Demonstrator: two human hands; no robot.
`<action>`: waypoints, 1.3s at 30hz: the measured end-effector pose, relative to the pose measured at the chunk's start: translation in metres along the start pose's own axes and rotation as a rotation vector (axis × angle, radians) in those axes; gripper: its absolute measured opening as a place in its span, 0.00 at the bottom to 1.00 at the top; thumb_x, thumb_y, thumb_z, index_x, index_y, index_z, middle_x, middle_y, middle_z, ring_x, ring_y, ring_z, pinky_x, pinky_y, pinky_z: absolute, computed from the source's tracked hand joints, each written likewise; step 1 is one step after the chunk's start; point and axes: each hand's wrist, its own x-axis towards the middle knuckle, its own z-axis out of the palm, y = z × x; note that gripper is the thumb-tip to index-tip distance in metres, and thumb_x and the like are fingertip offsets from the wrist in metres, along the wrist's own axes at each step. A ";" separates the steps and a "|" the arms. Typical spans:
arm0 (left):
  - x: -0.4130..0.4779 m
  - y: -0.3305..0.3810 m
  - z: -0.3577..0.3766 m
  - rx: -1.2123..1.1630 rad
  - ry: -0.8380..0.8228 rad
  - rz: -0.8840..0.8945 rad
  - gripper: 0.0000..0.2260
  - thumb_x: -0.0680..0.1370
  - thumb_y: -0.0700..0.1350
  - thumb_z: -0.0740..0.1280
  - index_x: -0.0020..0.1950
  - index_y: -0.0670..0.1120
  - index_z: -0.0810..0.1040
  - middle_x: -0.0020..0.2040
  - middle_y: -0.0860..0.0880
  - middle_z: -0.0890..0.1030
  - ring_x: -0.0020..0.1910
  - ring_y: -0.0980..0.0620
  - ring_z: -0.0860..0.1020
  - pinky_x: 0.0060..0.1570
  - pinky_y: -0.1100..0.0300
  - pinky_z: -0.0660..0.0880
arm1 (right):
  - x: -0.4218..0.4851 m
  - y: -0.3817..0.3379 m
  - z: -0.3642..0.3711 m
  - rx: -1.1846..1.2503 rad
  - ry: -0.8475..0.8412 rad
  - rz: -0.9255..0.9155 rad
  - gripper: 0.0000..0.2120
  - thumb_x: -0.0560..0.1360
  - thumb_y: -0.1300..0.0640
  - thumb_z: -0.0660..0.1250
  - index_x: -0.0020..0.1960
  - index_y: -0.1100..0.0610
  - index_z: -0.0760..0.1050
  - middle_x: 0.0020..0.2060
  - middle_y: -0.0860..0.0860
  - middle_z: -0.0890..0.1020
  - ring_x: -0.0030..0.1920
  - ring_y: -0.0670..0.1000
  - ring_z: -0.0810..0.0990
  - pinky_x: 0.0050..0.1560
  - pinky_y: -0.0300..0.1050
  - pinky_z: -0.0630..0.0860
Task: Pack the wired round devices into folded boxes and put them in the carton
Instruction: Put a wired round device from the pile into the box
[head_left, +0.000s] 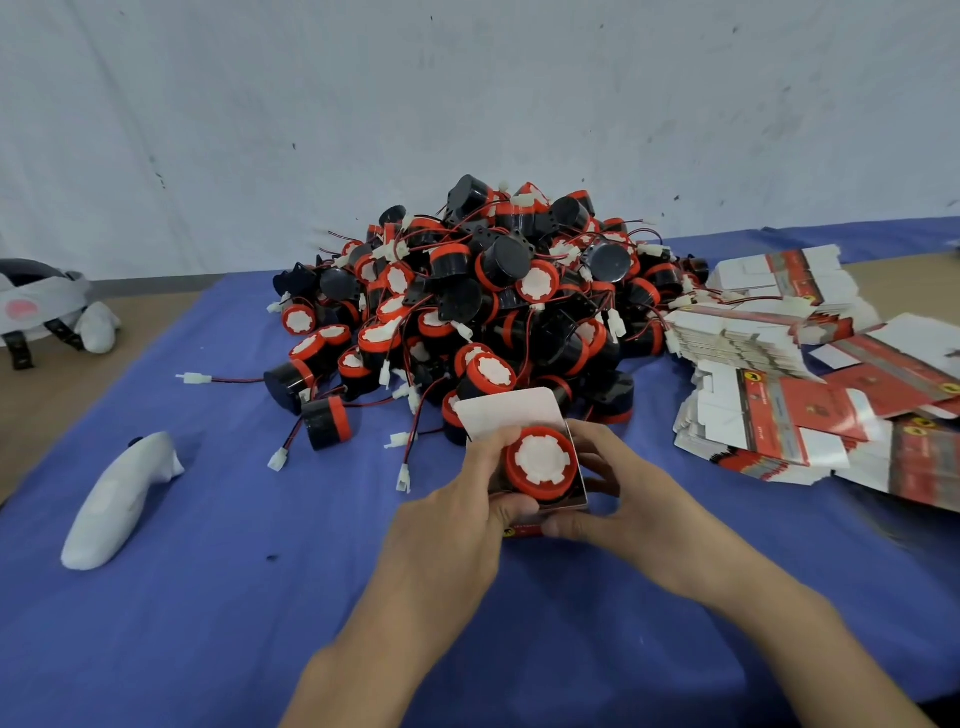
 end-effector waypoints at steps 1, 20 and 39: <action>-0.001 -0.001 0.001 0.029 -0.001 0.001 0.22 0.83 0.53 0.59 0.67 0.75 0.52 0.51 0.70 0.78 0.50 0.68 0.75 0.44 0.70 0.73 | 0.001 0.002 0.001 0.003 -0.010 0.019 0.35 0.69 0.44 0.79 0.69 0.31 0.65 0.64 0.30 0.75 0.66 0.32 0.72 0.59 0.24 0.70; 0.006 0.001 0.001 0.476 -0.036 0.025 0.14 0.84 0.56 0.49 0.64 0.58 0.70 0.61 0.60 0.75 0.43 0.53 0.81 0.37 0.56 0.76 | 0.005 0.009 0.008 0.137 -0.061 0.072 0.27 0.77 0.47 0.73 0.72 0.42 0.65 0.63 0.37 0.78 0.67 0.40 0.76 0.65 0.39 0.74; -0.002 0.001 -0.024 -0.646 0.070 -0.157 0.11 0.78 0.40 0.71 0.50 0.58 0.81 0.43 0.53 0.85 0.43 0.56 0.83 0.43 0.71 0.75 | 0.013 0.003 0.026 0.204 0.145 0.219 0.15 0.80 0.49 0.69 0.63 0.45 0.69 0.48 0.34 0.83 0.51 0.36 0.81 0.48 0.32 0.75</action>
